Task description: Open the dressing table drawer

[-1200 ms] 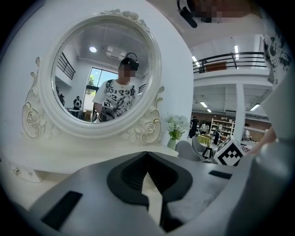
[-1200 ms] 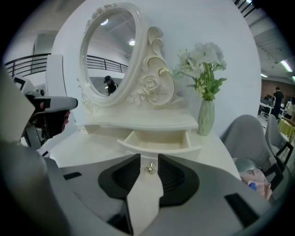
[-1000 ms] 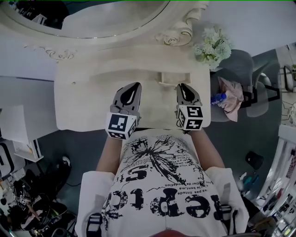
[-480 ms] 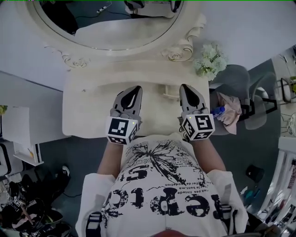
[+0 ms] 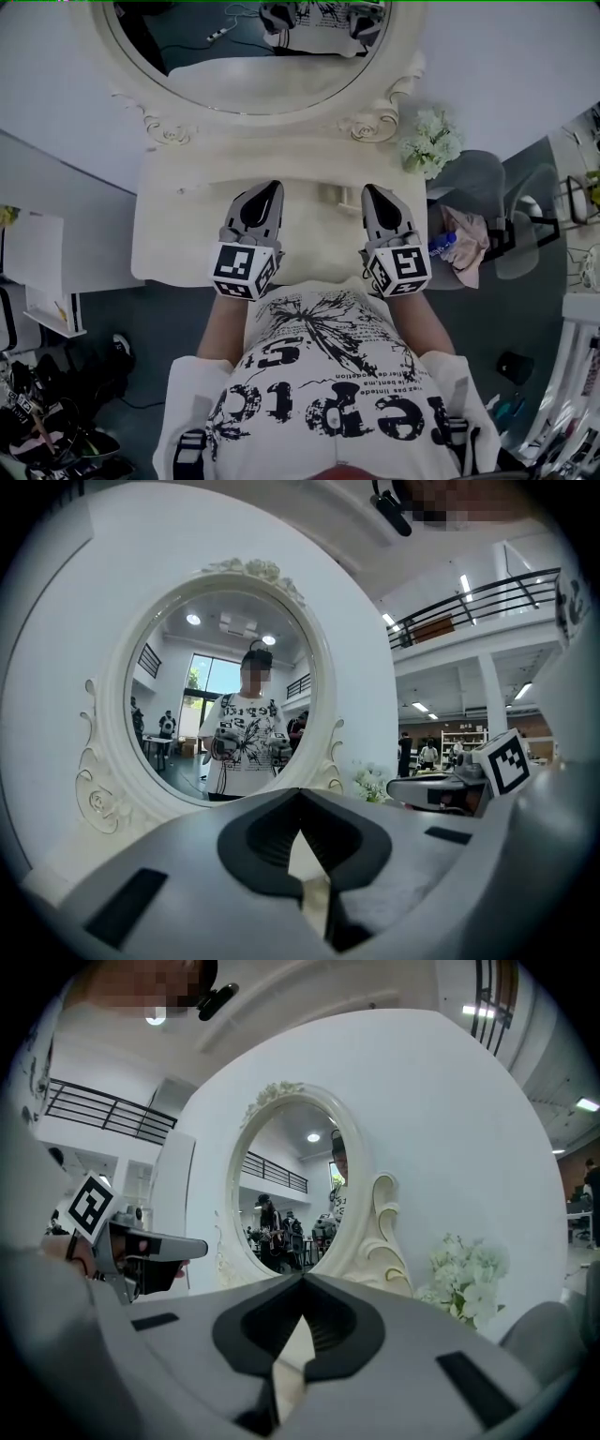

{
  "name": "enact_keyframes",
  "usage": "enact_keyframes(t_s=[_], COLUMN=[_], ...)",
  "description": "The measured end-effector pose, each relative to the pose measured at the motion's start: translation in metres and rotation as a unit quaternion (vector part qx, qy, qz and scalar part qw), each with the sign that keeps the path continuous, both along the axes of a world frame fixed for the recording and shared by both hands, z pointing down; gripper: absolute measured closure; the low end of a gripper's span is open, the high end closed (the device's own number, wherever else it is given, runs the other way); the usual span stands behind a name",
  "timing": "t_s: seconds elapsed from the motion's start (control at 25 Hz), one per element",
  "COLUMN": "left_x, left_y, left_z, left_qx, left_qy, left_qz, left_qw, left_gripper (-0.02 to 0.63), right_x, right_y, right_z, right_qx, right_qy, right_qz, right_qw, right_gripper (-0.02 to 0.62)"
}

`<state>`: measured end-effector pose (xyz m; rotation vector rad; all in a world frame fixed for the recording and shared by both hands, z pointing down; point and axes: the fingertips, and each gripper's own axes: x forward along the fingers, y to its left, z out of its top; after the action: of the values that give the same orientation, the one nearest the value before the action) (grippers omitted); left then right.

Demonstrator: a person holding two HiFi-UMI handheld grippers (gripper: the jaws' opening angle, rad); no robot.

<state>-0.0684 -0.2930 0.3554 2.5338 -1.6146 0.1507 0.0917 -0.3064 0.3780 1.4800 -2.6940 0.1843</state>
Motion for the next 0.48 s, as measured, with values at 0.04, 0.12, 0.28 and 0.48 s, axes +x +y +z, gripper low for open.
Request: enact_keyframes(t_s=[0.04, 0.12, 0.28, 0.48], left_x=[0.0, 0.0, -0.001, -0.002], left_y=[0.001, 0.001, -0.001, -0.003], left_z=[0.001, 0.001, 0.002, 0.003], left_qx=[0.0, 0.0, 0.002, 0.003], left_qy=[0.0, 0.002, 0.005, -0.004], left_qz=[0.0, 0.001, 0.004, 0.01], left_qw=[1.0, 1.0, 1.0, 0.9999], left_gripper=[0.598, 0.598, 0.598, 0.598], right_x=[-0.002, -0.005, -0.011, -0.015], right_y=[0.001, 0.002, 0.002, 0.001], right_z=[0.0, -0.001, -0.001, 0.001], right_qx=[0.002, 0.005, 0.008, 0.002], right_qy=[0.002, 0.004, 0.008, 0.006], right_qz=[-0.002, -0.006, -0.015, -0.018], right_qw=[1.0, 1.0, 1.0, 1.0], right_gripper=[0.579, 0.578, 0.578, 0.578])
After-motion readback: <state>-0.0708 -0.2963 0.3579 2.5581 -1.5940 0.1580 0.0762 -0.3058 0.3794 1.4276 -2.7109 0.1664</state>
